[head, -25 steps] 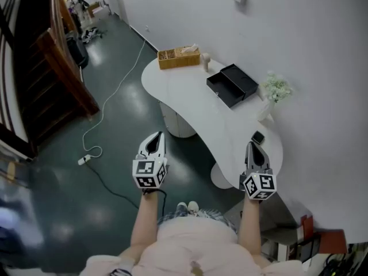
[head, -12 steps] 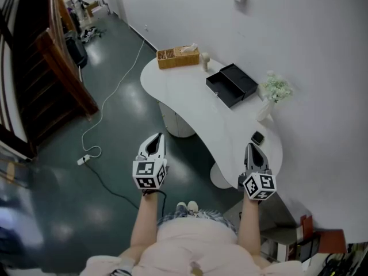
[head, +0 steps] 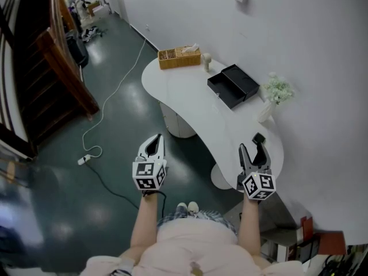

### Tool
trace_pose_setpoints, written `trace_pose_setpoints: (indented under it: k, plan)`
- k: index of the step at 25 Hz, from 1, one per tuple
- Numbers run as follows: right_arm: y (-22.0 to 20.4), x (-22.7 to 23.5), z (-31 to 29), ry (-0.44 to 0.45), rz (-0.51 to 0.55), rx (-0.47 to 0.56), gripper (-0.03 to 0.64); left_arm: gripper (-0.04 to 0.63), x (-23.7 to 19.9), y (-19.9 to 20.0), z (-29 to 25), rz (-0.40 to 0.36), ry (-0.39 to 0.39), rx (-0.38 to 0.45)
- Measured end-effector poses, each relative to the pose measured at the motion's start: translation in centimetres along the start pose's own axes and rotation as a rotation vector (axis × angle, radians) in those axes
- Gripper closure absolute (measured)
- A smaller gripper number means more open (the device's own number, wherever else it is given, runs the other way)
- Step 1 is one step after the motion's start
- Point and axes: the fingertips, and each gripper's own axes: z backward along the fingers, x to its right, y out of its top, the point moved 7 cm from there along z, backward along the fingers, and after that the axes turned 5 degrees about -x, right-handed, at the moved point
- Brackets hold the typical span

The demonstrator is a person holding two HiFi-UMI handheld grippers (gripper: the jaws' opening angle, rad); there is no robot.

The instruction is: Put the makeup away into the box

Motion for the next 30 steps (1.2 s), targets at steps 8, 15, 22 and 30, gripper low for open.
trace_pose_setpoints:
  k: [8,15,22,30]
  plan:
    - [0.0,0.0,-1.2,0.011,-0.006,0.017,0.138,0.569,-0.3,0.3,-0.3,0.004,0.03,0.008]
    - [0.2,1.0,-2.3,0.036,-0.02,0.012,0.135,0.569,-0.5,0.2,-0.2,0.007,0.06,0.006]
    - [-0.5,1.8,-3.3,0.053,-0.021,-0.002,0.135,0.569,0.1,-0.6,-0.1,0.009,0.085,-0.002]
    - [-0.9,2.5,-4.7,0.039,-0.023,-0.006,0.135,0.569,-0.4,-0.5,-2.4,0.001,0.079,-0.013]
